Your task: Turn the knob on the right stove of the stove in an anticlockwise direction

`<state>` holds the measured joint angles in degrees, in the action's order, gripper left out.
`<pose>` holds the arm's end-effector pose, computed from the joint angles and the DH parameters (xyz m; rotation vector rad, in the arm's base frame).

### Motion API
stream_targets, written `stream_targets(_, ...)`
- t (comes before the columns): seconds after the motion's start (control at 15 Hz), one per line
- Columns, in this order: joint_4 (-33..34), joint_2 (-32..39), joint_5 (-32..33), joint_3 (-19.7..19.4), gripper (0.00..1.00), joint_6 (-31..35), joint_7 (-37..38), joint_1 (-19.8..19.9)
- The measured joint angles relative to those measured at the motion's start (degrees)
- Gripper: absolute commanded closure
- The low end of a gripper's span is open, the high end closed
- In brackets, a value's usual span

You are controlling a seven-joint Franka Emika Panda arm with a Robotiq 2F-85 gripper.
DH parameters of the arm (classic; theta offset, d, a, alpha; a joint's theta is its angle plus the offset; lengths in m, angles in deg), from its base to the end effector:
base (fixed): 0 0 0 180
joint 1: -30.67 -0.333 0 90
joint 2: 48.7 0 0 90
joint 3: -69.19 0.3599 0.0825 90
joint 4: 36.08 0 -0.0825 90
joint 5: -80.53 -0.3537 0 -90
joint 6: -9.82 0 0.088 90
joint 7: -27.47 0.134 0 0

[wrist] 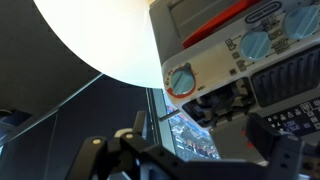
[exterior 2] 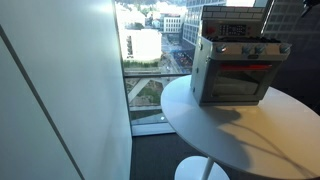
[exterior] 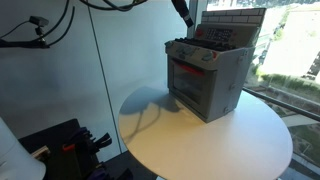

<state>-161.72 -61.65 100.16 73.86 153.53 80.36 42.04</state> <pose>0.4994 -0.0581 0.5725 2.7035 -1.1679 0.9166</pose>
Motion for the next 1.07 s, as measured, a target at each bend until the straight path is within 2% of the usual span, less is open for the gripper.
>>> stream_targets(1.07, 2.8, 11.7, -2.6, -6.1, 0.00, 11.7, 2.1, -0.9)
